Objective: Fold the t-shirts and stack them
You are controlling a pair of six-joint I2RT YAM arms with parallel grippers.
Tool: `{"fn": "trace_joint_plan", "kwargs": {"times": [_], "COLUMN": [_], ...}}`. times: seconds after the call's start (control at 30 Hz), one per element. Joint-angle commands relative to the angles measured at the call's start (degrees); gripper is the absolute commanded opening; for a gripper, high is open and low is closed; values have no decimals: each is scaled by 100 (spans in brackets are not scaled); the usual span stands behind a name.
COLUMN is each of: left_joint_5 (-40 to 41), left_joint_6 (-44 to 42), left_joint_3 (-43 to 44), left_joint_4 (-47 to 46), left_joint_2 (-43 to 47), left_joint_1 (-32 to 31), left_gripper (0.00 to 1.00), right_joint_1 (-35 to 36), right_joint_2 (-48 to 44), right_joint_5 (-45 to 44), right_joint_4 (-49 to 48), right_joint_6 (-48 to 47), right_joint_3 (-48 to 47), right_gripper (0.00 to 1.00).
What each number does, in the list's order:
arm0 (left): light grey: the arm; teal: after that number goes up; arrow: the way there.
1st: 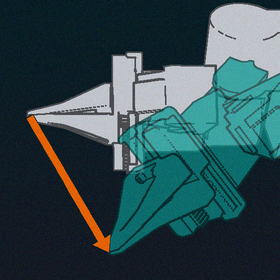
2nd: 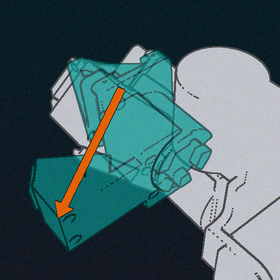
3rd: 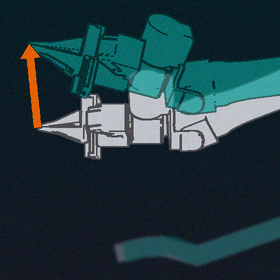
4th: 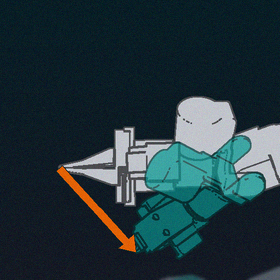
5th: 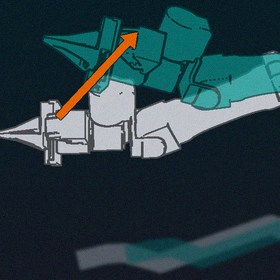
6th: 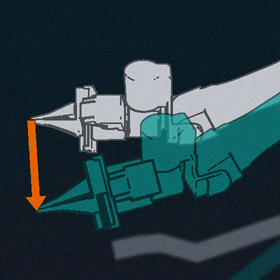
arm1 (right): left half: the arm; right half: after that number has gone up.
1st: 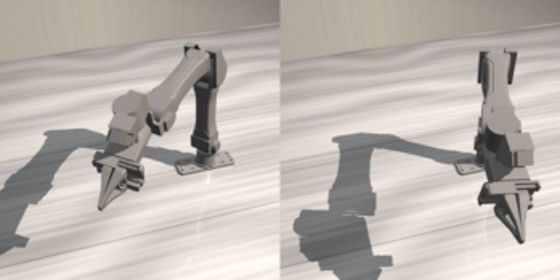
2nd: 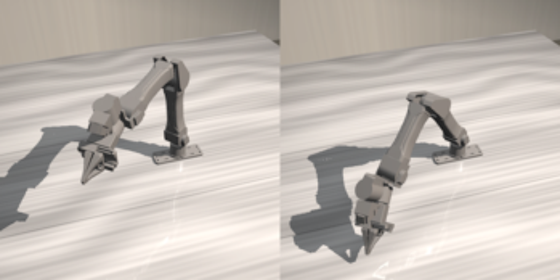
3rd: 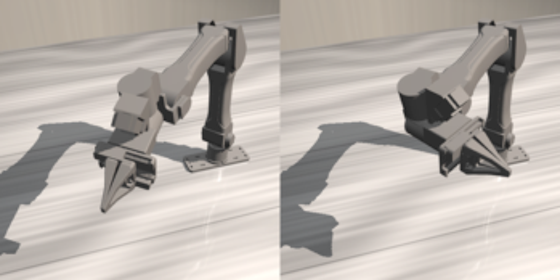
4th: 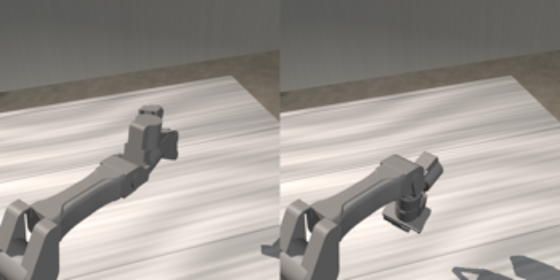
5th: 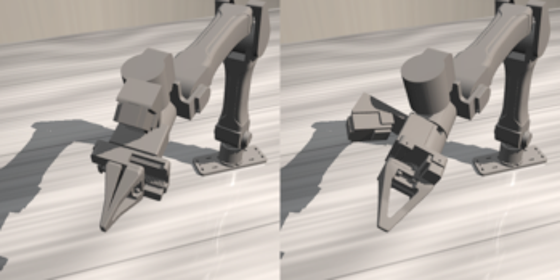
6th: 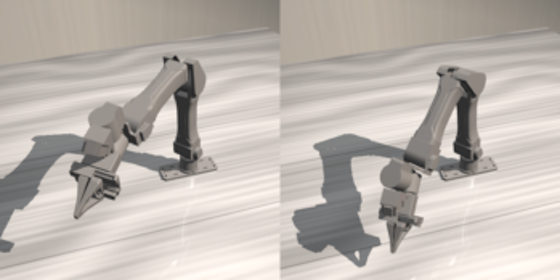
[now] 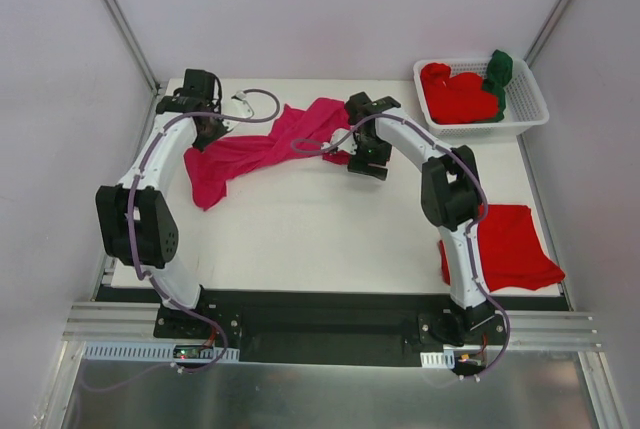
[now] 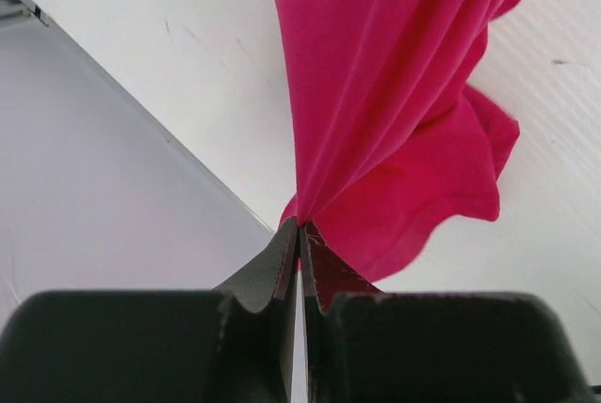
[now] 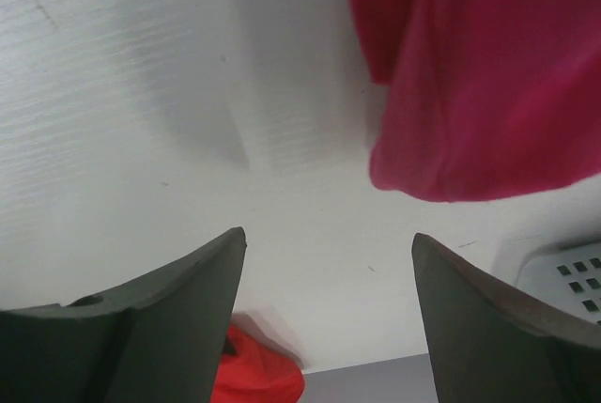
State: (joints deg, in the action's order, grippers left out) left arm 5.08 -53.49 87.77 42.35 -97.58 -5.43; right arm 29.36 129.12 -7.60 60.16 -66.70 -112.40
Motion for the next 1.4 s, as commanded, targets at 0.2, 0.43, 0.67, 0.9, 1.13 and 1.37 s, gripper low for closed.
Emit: {"fn": "trace_joint_plan", "kwargs": {"times": [0.2, 0.43, 0.67, 0.9, 1.13, 1.37], "left_joint_5": [125, 160, 186, 221, 256, 256], "left_joint_6": [120, 94, 50, 67, 76, 129], "left_joint_3": [-357, -383, -366, -401, -471, -515], "left_joint_4": [81, 81, 81, 81, 81, 81], "left_joint_2": [398, 433, 424, 424, 468, 468], "left_joint_1": [51, 51, 42, 42, 33, -19], "left_gripper": [0, 0, 0, 0, 0, 0], "right_joint_1": [289, 438, 491, 491, 465, 465], "right_joint_2": [-1, 271, 956, 1361, 1397, 1388], "right_joint_5": [644, 1515, 1455, 1296, 795, 452], "right_joint_4": [-347, 30, 119, 259, -267, -453], "right_joint_6": [-36, -361, -344, -168, -142, -98], "right_joint_3": [-115, -800, -1643, -1821, -1785, -1715], "right_gripper": [71, 70, 68, 69, 69, 18]}}
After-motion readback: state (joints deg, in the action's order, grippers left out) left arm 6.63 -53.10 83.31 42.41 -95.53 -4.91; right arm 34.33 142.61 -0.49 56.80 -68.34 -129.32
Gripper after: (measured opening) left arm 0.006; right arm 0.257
